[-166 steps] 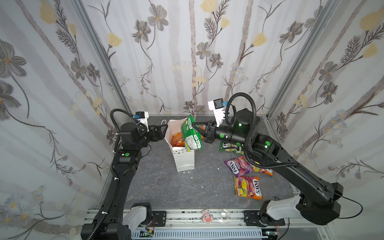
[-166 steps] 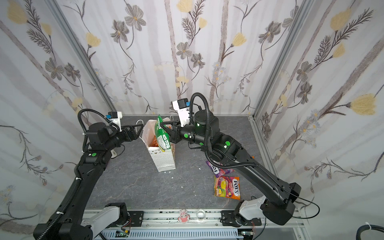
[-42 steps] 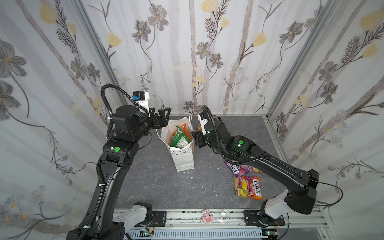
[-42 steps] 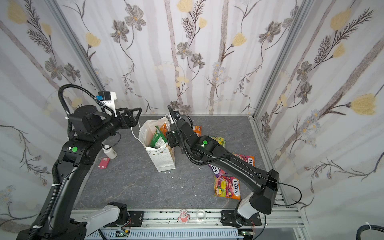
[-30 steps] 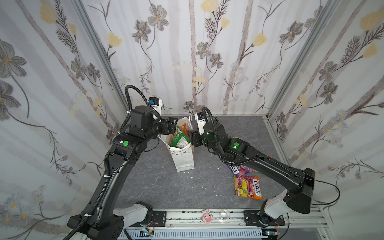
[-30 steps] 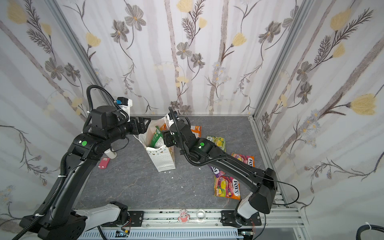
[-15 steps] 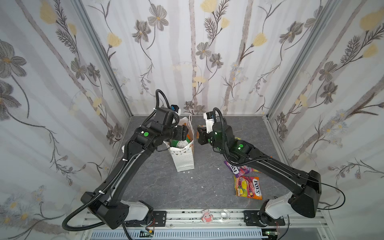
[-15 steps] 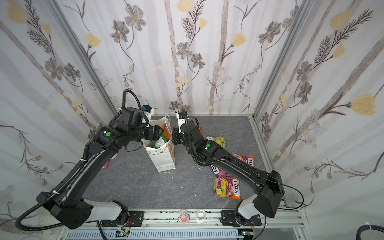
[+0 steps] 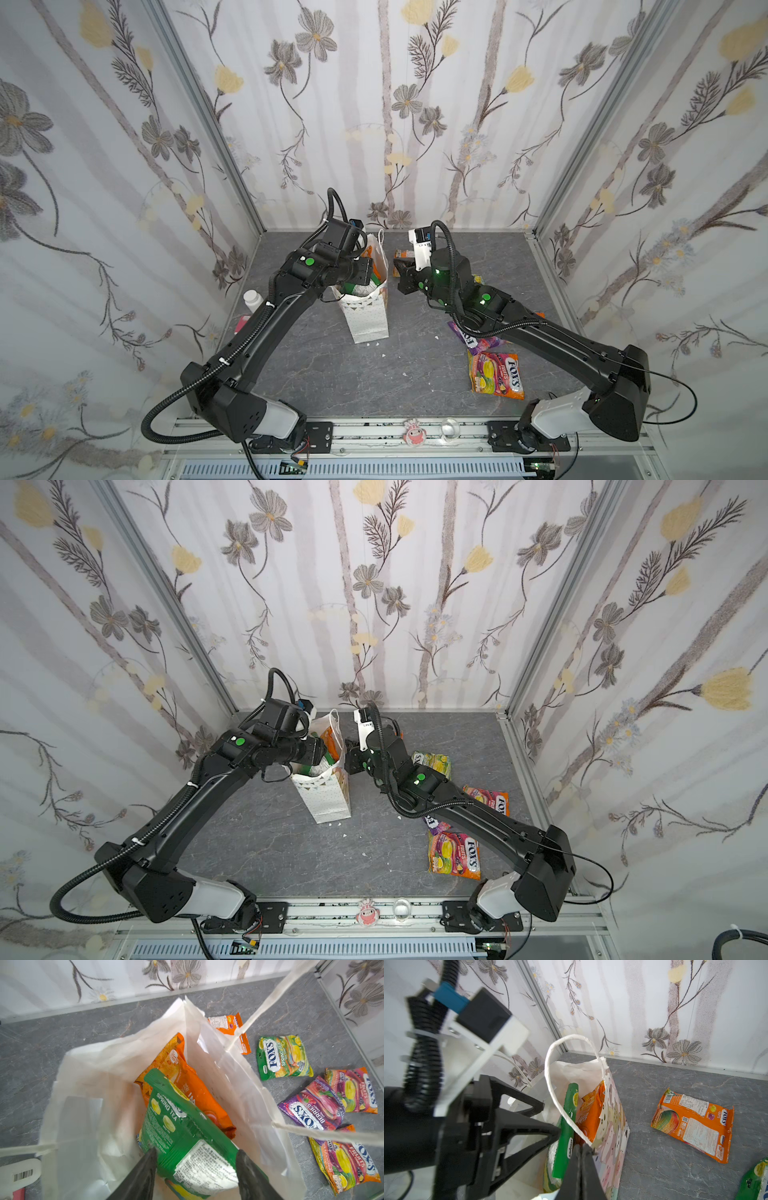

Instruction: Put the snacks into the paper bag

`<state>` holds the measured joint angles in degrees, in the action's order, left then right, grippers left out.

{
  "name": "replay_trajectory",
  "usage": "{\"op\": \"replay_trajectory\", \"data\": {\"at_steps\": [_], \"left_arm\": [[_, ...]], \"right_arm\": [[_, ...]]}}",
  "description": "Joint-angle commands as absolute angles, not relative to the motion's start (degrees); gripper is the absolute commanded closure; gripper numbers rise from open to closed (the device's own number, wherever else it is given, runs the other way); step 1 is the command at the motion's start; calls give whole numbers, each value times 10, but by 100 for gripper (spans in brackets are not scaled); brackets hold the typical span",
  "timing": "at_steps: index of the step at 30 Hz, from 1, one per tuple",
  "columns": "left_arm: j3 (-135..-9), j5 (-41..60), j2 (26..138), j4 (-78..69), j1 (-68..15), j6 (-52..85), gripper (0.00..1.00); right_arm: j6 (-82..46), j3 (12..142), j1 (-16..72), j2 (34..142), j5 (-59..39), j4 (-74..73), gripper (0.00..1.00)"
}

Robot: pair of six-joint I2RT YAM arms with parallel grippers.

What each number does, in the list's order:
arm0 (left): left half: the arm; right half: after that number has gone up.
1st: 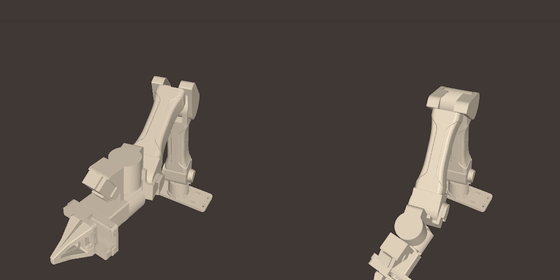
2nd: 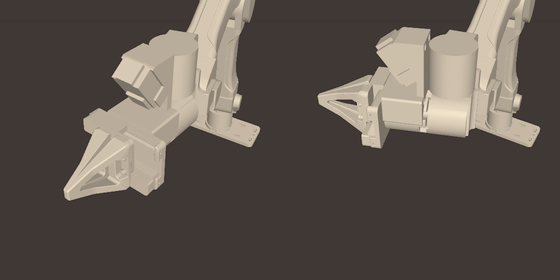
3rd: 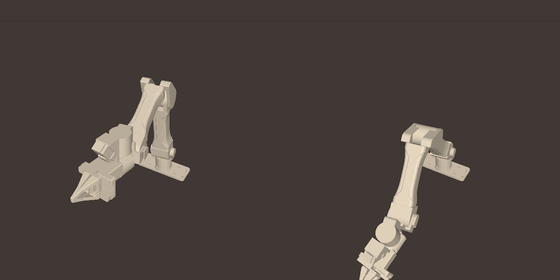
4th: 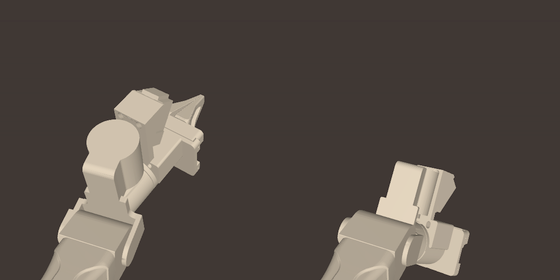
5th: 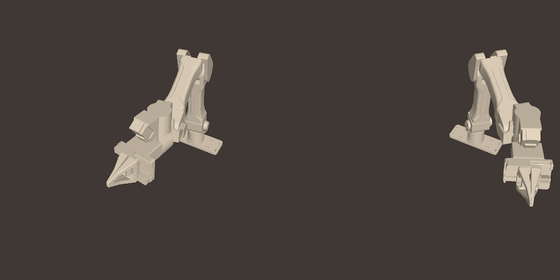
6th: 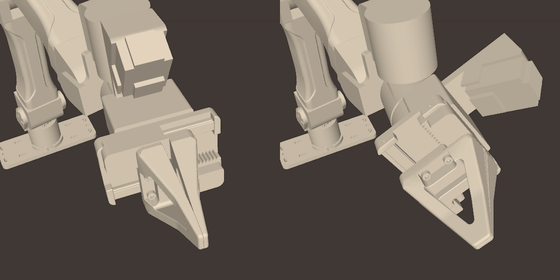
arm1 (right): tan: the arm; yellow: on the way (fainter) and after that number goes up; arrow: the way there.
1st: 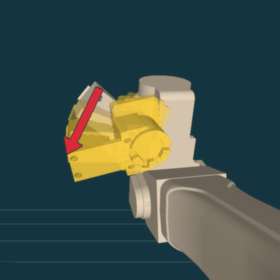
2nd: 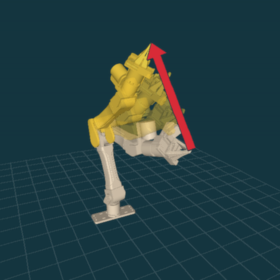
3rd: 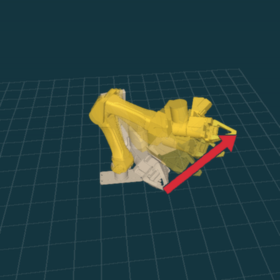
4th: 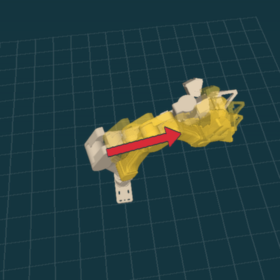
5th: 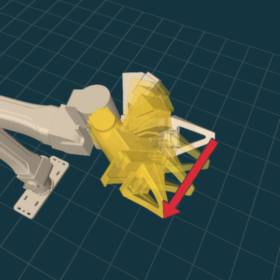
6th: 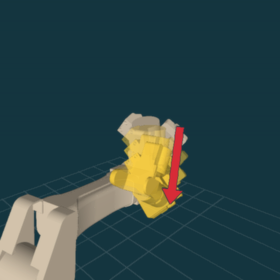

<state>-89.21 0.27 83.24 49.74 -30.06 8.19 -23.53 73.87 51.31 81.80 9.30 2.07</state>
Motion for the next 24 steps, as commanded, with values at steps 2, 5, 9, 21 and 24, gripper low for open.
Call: {"op": "replay_trajectory", "data": {"at_steps": [2,5,9,21,24], "left_arm": [[-890,8,850,496,-294,74,40],[-894,9,855,497,-285,72,40],[-907,13,849,498,-271,72,40],[-892,38,845,474,-257,65,39],[-884,41,841,468,-257,61,39]], "right_arm": [[-236,729,512,805,90,-12,100],[-234,725,509,802,86,-11,100],[-212,726,509,796,64,-9,85],[-183,781,527,849,55,-6,47],[-178,821,535,884,90,12,44]]}}
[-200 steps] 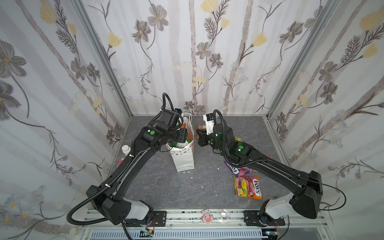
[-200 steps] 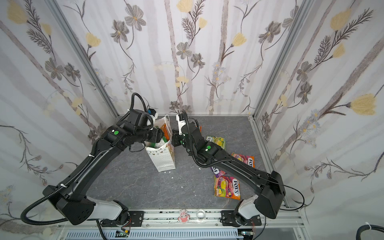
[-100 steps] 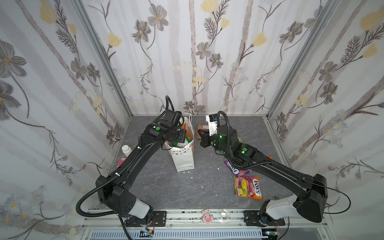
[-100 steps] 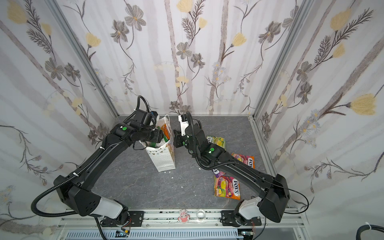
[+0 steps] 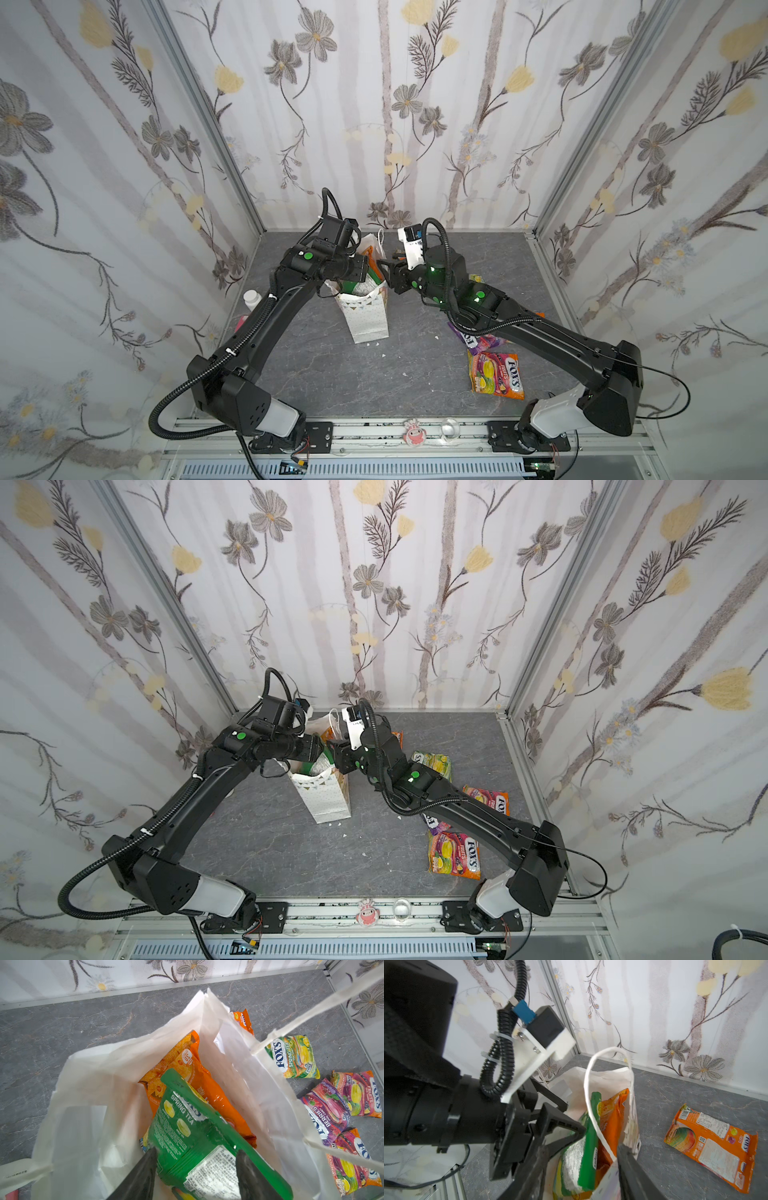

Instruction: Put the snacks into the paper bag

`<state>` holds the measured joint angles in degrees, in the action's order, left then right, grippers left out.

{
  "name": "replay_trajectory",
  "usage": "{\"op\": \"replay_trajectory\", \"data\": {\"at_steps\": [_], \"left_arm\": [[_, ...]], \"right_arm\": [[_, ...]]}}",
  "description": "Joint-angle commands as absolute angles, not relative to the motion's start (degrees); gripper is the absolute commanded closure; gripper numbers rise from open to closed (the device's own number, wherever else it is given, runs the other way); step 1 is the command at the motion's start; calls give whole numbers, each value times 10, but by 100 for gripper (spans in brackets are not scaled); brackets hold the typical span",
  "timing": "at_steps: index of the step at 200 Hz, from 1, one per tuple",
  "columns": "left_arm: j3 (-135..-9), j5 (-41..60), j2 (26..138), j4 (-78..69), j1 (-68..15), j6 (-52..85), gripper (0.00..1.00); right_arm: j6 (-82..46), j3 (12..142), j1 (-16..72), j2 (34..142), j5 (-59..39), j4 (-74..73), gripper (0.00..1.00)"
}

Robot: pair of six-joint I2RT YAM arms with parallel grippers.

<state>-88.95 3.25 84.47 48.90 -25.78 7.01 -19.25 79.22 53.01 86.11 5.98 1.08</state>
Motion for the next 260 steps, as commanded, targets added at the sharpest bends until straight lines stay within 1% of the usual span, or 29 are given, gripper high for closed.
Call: {"op": "replay_trajectory", "data": {"at_steps": [1,24,35,46,48,49,50,63,77,81,104,131,153,180,205,221,260], "left_arm": [[-883,40,840,468,-257,61,39],[-881,41,836,469,-254,57,39],[-879,43,834,468,-254,56,39],[-879,45,833,468,-254,56,39],[-879,46,833,468,-253,57,39],[-879,47,833,468,-253,57,39],[-879,48,834,467,-254,57,39],[-879,54,836,468,-254,55,40],[-879,62,843,469,-255,53,43],[-878,66,846,469,-255,53,44],[-867,102,858,460,-257,56,56],[-863,104,875,445,-260,59,62],[-885,102,908,442,-262,60,64],[-924,68,959,458,-285,54,68],[-921,79,994,478,-295,50,73],[-911,64,1003,484,-297,49,73],[-893,59,1011,489,-298,48,73]], "right_arm": [[-178,833,535,895,107,20,44],[-180,884,529,944,158,56,45],[-183,900,523,960,161,64,48],[-188,908,519,969,155,67,59],[-188,908,519,971,155,67,62],[-189,909,518,972,153,67,65],[-189,909,518,972,153,67,65],[-192,908,517,975,149,64,85],[-194,905,516,974,144,60,99],[-195,904,516,973,143,59,100],[-200,879,513,955,127,37,100],[-214,828,510,920,93,-16,100],[-218,809,509,918,87,-30,100],[-221,798,509,918,80,-37,100],[-225,798,509,918,73,-40,100],[-228,789,509,897,66,-53,100],[-230,779,509,889,64,-59,100]]}}
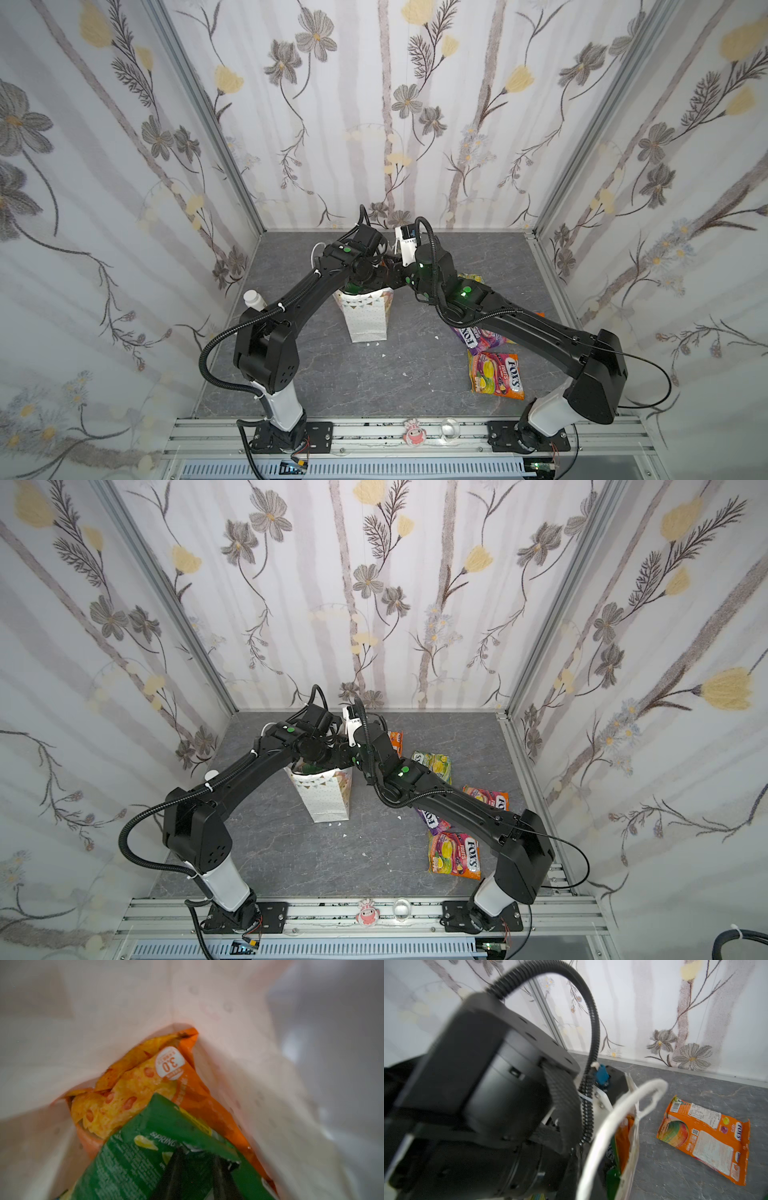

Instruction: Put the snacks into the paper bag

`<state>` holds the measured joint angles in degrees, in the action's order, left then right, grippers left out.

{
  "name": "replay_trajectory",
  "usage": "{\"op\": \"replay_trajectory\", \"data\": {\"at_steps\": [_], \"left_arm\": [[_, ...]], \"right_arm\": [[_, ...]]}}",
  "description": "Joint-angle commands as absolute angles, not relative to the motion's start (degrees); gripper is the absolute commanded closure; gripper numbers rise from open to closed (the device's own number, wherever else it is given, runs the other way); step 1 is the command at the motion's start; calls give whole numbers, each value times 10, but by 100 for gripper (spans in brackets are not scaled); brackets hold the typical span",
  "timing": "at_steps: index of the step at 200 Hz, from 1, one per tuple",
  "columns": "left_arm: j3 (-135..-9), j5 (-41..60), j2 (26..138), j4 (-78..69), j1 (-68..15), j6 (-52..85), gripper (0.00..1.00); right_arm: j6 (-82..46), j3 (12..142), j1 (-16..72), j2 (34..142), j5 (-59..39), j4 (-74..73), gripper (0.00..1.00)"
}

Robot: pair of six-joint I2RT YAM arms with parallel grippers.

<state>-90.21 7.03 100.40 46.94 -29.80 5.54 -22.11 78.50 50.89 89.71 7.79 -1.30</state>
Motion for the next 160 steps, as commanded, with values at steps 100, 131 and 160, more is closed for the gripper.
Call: {"op": "replay_trajectory", "data": {"at_steps": [100,131,160], "left_arm": [[-985,14,995,518,-300,56,57],[-1014,-21,947,528,-298,62,43],[-1045,-45,884,536,-290,68,26]], "right_arm": [[-229,752,505,865,79,-59,100],[-232,737,500,861,82,-60,100],[-236,729,496,861,75,-61,100]]}}
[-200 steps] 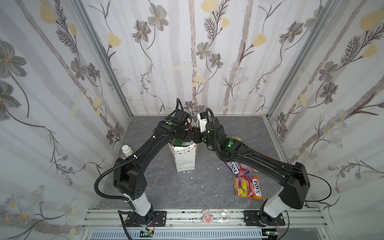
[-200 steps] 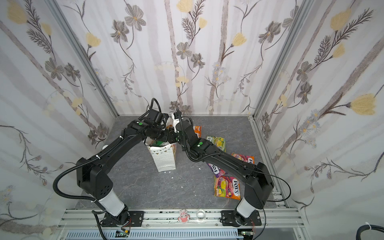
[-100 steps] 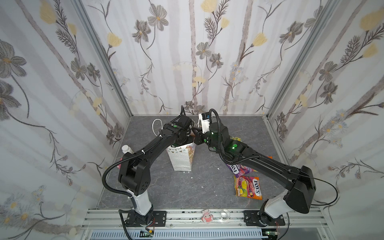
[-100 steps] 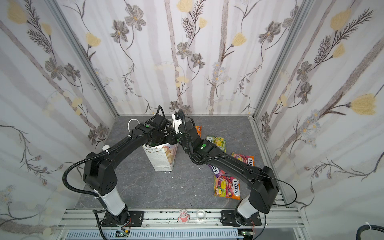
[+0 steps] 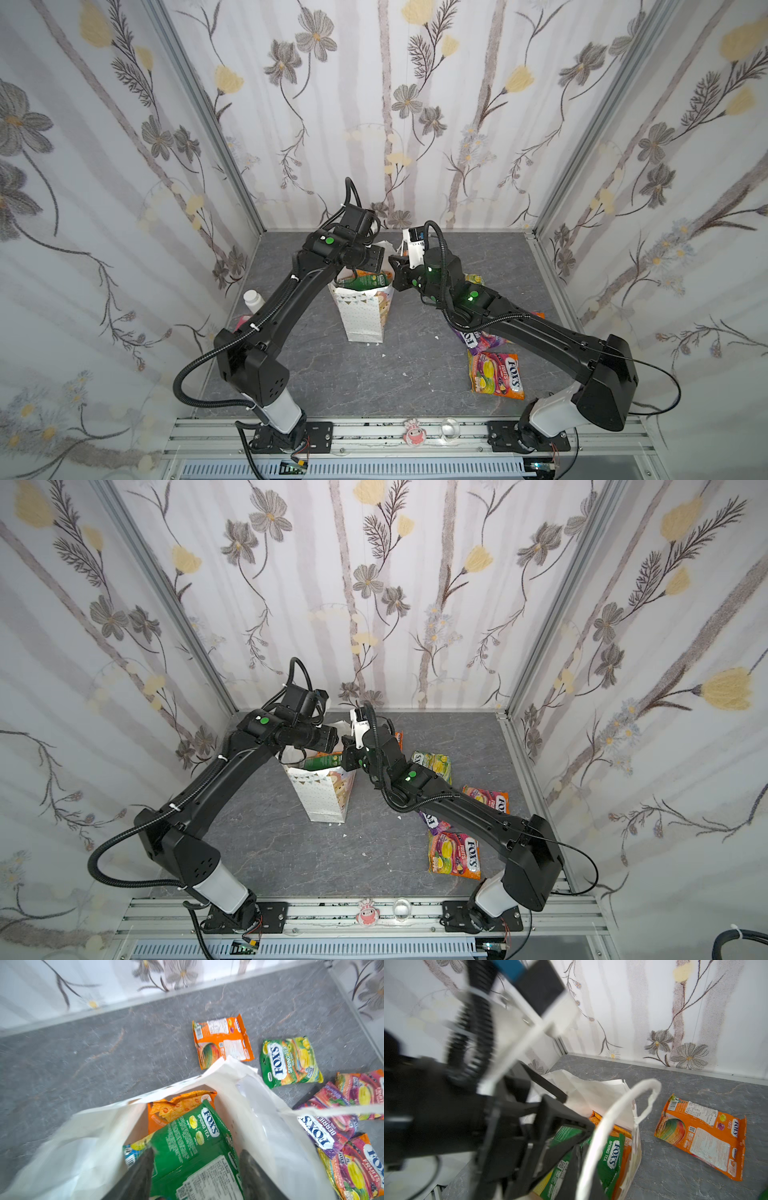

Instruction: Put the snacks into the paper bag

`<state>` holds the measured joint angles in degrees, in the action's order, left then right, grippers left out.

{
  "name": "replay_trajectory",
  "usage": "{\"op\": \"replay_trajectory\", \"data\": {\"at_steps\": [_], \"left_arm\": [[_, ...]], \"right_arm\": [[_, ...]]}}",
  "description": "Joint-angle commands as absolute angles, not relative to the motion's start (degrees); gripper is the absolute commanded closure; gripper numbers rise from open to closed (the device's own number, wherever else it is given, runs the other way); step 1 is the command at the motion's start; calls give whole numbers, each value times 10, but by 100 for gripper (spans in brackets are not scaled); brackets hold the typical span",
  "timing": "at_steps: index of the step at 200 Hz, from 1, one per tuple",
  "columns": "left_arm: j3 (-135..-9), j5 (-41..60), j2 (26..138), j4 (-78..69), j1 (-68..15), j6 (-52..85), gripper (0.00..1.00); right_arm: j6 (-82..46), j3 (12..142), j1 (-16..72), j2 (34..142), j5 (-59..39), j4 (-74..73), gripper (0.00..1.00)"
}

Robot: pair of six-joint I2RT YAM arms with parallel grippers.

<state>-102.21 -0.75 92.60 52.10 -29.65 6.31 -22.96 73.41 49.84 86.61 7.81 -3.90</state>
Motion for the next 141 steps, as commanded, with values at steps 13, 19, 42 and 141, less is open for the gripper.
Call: {"op": "replay_trajectory", "data": {"at_steps": [13,19,42,141], "left_arm": [[-1048,-59,850,535,-281,71,13],[-1045,-68,833,532,-276,71,12],[-980,-90,749,480,-228,80,0],[-686,72,600,240,-63,139,0]], "right_arm": [[-238,727,495,860,74,-60,100],[-239,726,494,860,72,-59,100],[-239,724,493,858,70,-54,100],[-245,725,502,800,40,-11,46]]}}
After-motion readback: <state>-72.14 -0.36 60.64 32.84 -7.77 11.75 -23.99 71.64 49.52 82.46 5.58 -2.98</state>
